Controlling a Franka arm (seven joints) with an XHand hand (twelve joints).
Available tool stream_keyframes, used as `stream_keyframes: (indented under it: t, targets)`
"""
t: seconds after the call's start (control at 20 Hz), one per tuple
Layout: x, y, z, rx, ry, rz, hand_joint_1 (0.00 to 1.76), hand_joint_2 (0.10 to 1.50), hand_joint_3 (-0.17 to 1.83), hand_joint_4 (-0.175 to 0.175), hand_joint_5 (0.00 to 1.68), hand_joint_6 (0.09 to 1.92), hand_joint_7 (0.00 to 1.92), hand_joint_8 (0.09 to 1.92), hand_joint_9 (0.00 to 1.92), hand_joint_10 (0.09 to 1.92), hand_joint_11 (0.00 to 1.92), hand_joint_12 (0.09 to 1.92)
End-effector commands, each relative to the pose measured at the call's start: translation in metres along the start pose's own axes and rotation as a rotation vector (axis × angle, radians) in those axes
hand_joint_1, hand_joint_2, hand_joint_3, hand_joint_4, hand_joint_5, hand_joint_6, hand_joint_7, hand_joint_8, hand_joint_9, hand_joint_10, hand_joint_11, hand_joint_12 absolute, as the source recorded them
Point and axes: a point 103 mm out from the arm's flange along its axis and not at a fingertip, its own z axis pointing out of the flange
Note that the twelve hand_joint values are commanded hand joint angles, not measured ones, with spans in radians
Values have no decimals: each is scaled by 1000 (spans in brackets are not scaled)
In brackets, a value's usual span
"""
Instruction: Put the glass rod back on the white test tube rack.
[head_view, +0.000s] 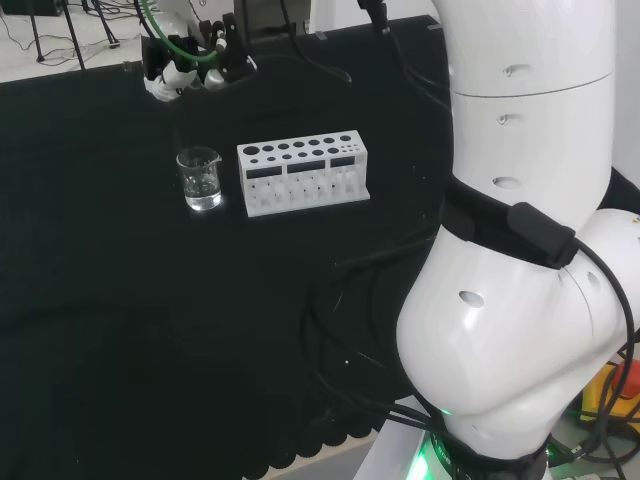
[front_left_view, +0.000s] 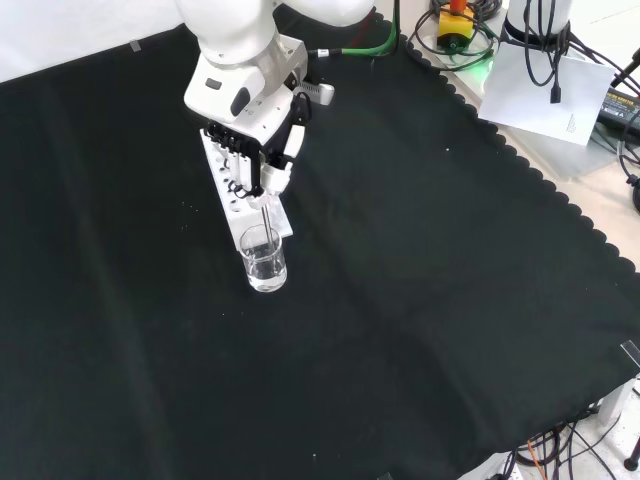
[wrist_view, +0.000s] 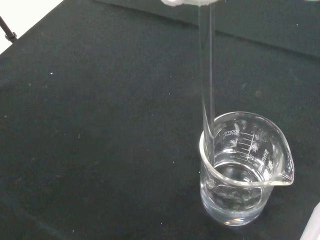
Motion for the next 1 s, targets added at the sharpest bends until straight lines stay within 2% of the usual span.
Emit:
stream_keyframes:
  t: [0.05,0.5,1.0]
  targets:
    - [3,3,-2,2,-3,2,1315,1096,-175,-175,1231,315,1254,856,1600,724,1692,444]
    - [-5,0,-15,-24,14,27,1315,1095,-175,-175,1231,315,1254,856,1601,725,1691,446]
    - [-30,-32,-46,-60,28,91,1315,1095,-175,-175,1231,315,1254,856,1600,725,1689,449]
